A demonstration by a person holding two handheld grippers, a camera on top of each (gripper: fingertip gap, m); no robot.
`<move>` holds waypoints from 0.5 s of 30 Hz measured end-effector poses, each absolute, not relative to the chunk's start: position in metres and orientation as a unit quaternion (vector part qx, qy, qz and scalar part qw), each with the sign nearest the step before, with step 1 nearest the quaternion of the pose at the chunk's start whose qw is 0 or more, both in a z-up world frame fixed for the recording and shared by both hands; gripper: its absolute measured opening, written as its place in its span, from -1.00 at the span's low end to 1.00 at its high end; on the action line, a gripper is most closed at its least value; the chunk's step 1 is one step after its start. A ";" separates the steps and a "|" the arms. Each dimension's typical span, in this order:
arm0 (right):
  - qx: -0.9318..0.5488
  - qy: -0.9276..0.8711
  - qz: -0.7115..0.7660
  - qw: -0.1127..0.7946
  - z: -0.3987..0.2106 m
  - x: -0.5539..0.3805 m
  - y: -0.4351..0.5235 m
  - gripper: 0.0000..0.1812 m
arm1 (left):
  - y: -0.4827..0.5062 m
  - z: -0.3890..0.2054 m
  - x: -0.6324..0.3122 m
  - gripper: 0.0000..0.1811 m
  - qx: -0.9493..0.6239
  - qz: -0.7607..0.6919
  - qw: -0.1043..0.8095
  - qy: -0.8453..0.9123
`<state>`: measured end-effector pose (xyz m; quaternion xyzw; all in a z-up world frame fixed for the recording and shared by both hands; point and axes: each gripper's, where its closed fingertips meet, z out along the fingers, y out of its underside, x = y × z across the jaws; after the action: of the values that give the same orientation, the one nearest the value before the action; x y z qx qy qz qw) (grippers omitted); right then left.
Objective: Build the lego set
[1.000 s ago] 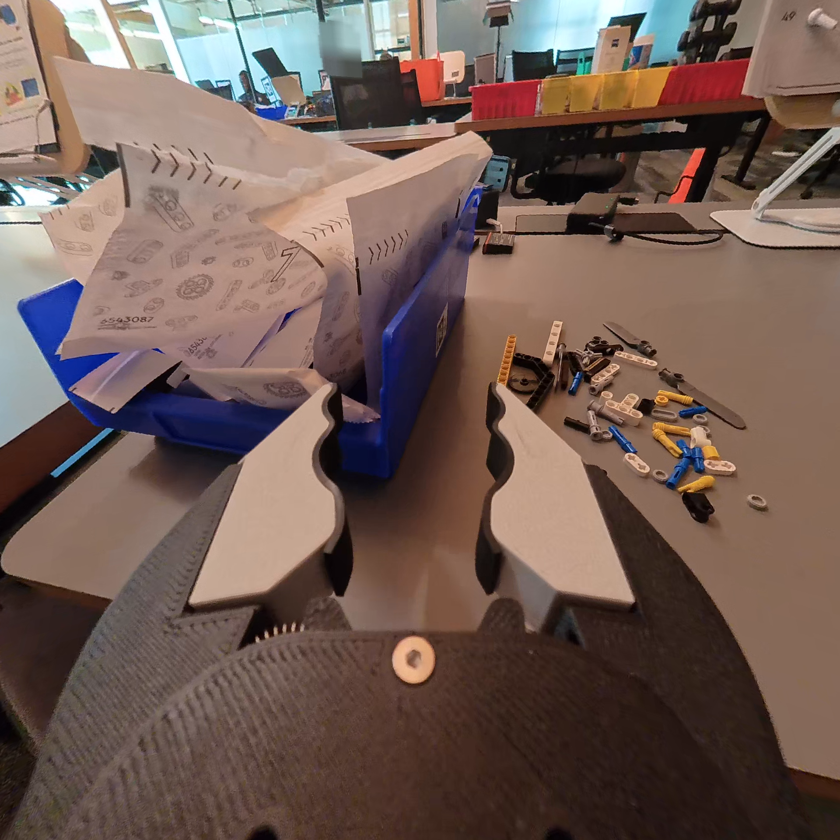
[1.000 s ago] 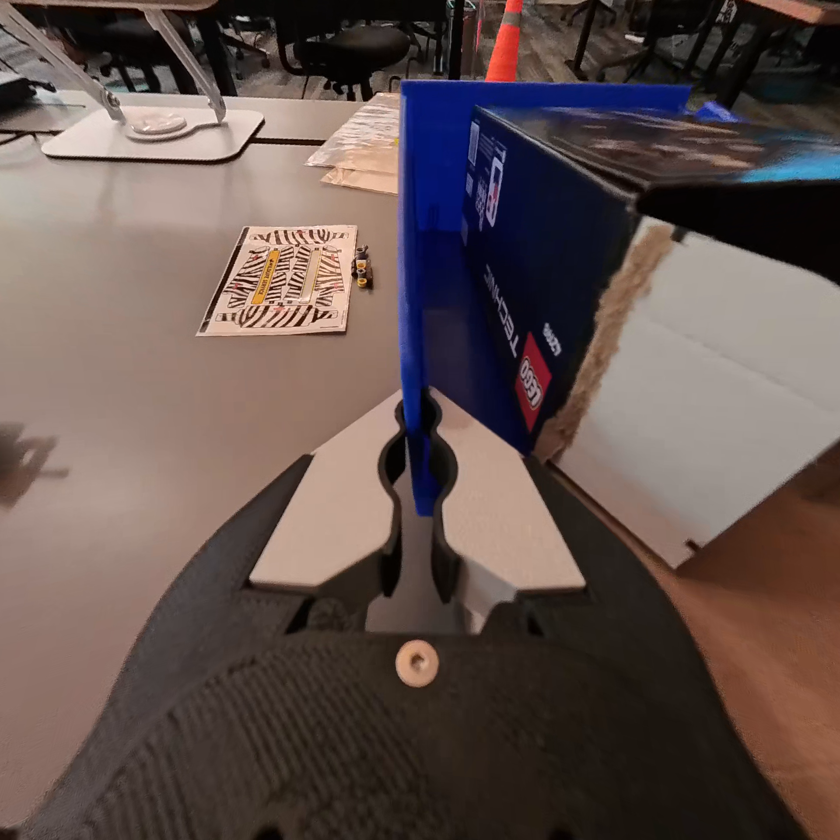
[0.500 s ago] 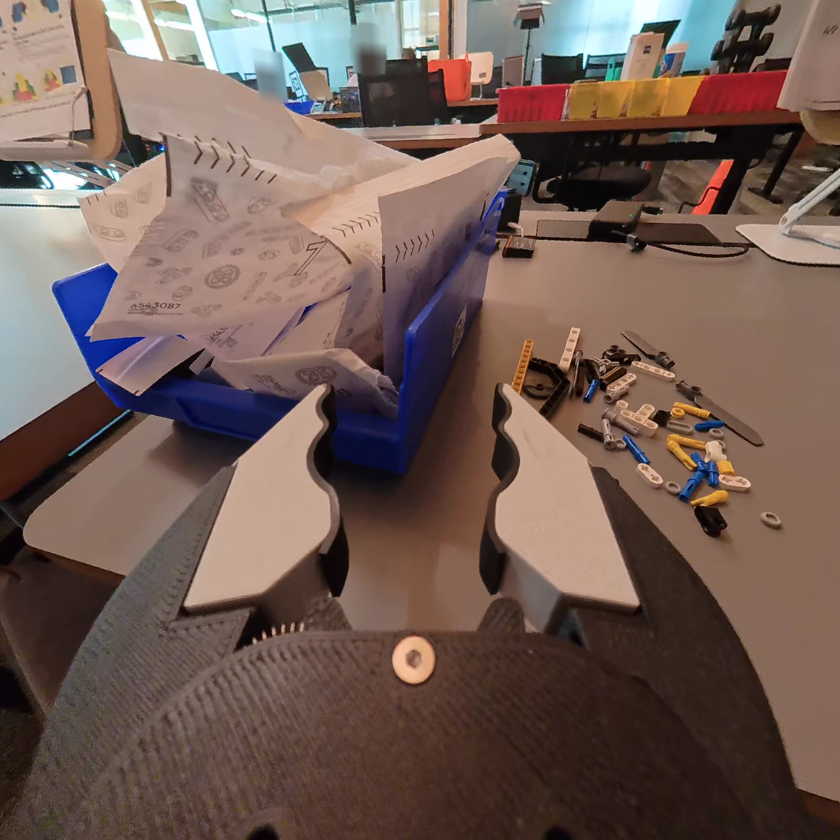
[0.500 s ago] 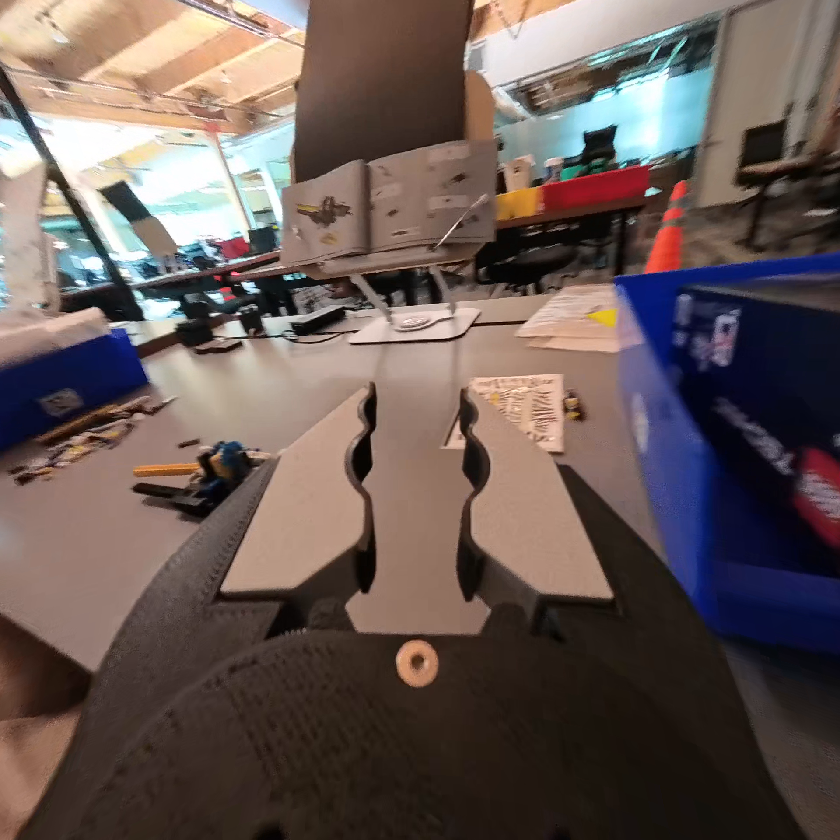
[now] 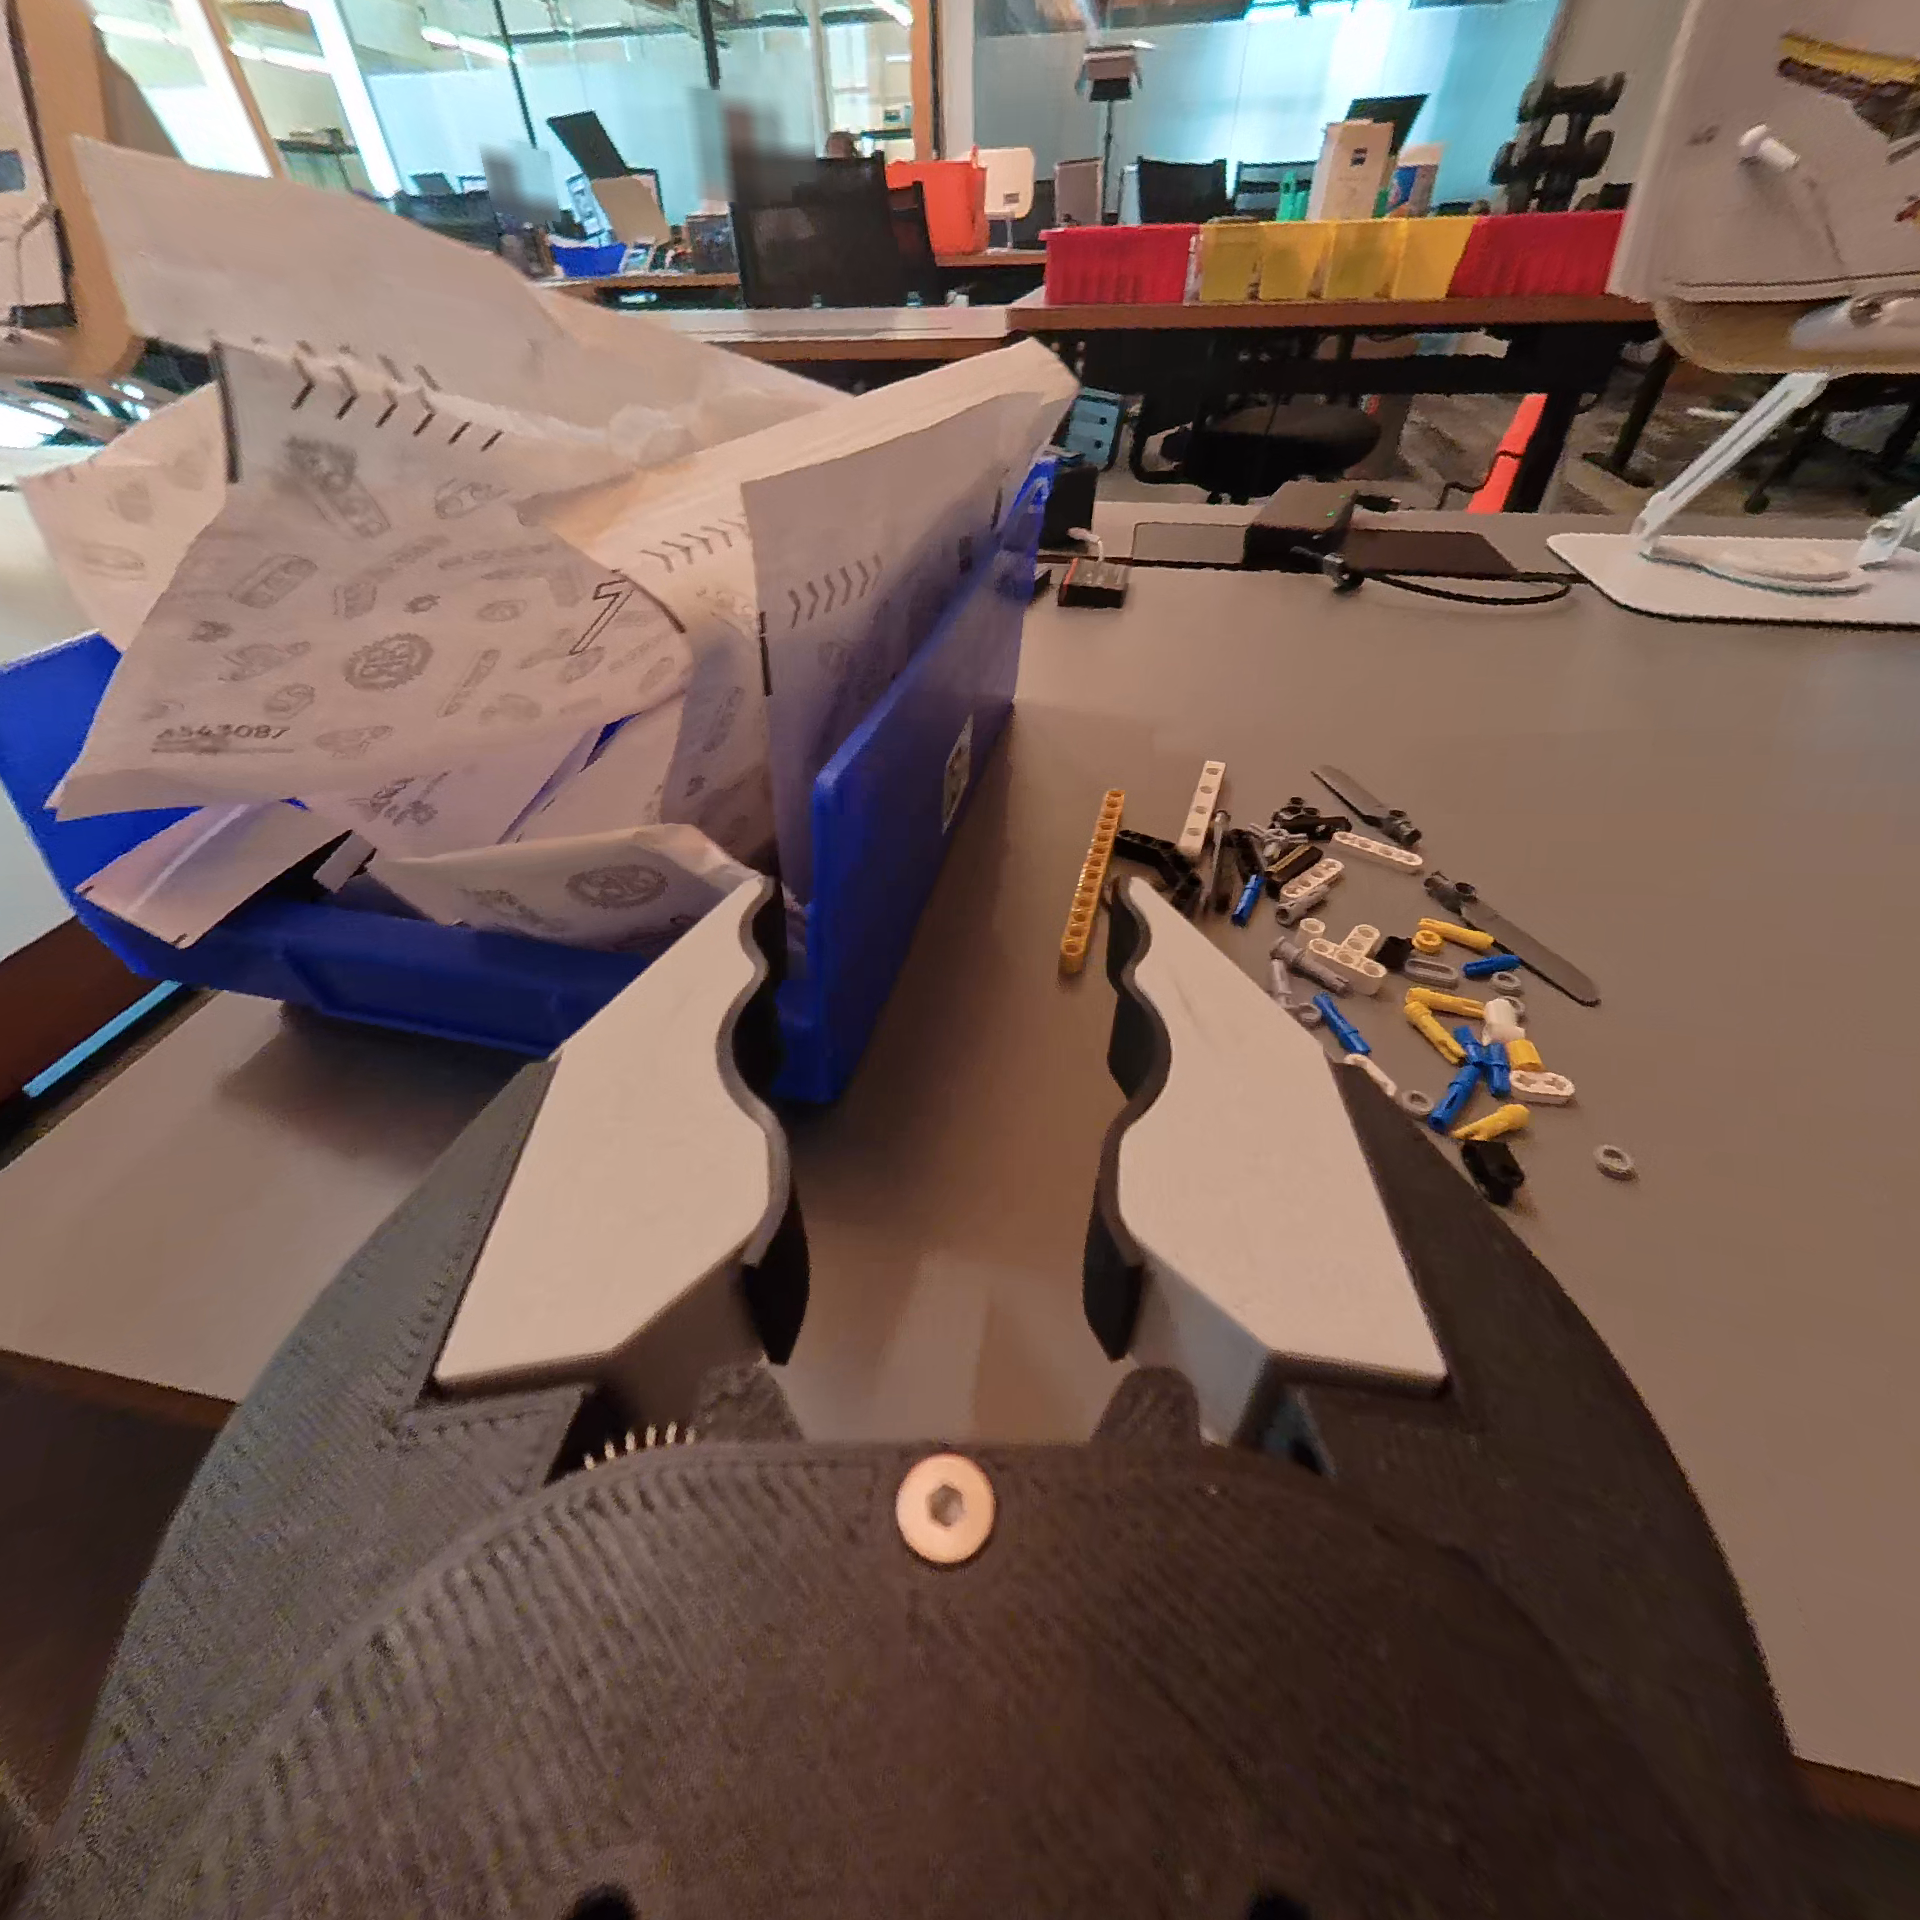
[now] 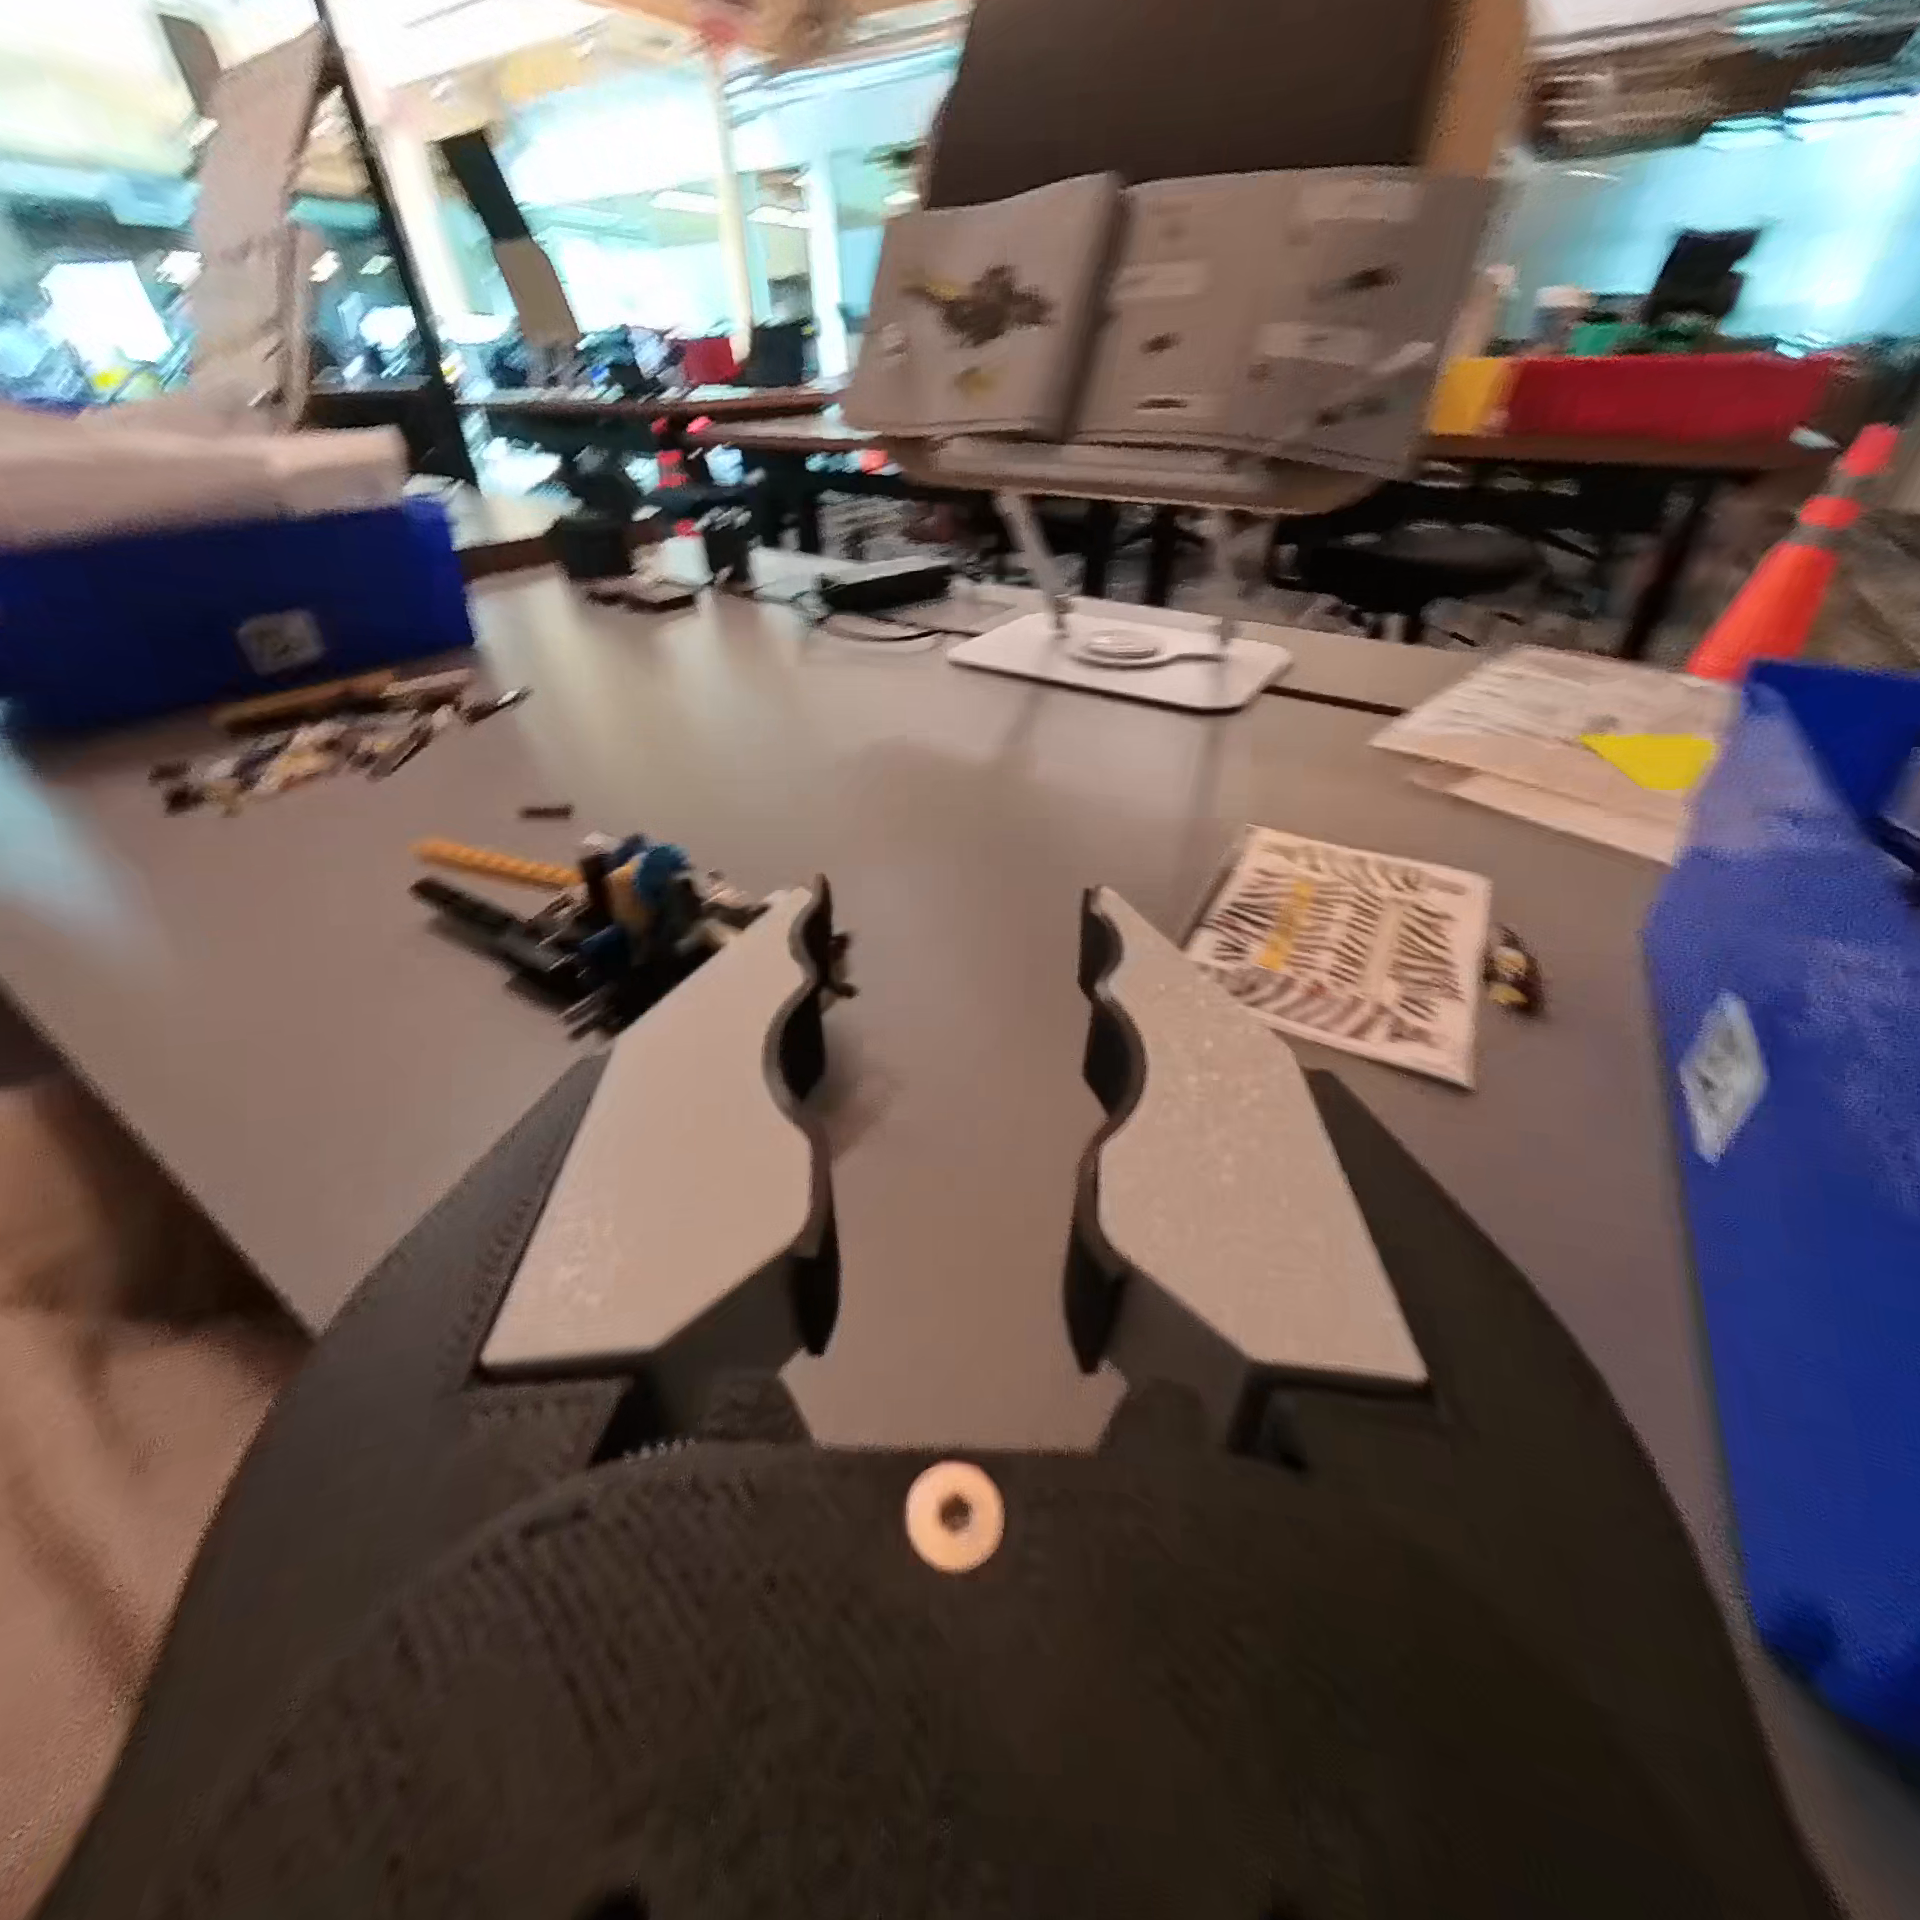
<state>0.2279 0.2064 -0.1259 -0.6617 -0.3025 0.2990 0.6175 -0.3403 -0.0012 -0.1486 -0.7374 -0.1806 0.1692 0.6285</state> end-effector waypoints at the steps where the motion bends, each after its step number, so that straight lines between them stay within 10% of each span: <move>1: -0.653 -0.334 0.295 0.612 -0.129 0.216 0.199 -0.42 | 0.001 -0.148 -0.337 -0.34 -0.738 0.170 0.629 -0.174; 15: -0.561 -0.729 0.209 0.332 -0.181 0.070 0.181 -0.23 | -0.007 -0.150 -0.341 -0.40 -0.732 0.177 0.630 -0.190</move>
<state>0.0697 0.1806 -0.1806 -0.5612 -0.7287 0.2090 0.3322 -0.3412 -0.0067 -0.1496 -0.7321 -0.1899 0.1770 0.6298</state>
